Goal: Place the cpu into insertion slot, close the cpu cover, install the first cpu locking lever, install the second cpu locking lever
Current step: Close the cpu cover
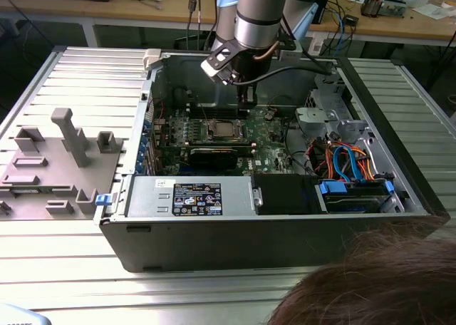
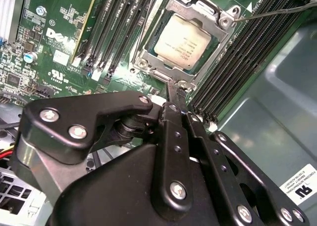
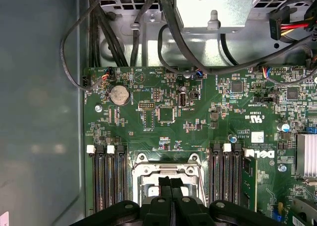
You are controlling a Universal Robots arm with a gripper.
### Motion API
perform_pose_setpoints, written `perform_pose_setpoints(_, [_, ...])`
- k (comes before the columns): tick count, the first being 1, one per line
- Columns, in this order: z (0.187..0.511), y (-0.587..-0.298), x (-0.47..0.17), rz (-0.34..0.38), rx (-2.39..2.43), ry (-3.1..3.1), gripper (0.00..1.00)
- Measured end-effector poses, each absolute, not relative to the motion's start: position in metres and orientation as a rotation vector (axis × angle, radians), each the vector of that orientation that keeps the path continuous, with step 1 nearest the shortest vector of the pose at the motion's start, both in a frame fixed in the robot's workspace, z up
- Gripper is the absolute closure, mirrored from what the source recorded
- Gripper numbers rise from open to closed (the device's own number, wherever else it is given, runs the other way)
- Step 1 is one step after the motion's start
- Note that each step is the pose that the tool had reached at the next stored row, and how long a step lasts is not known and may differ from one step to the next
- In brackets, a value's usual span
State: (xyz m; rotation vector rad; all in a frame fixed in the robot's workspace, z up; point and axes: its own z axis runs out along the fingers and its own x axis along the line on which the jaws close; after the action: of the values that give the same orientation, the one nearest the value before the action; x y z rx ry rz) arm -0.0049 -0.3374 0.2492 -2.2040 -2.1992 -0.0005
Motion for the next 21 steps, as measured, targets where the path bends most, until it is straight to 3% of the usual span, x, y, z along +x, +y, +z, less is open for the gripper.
perform_pose_setpoints(21, [0.2484, -0.3374, -0.012, -0.001, -2.204, -2.199, 0.89])
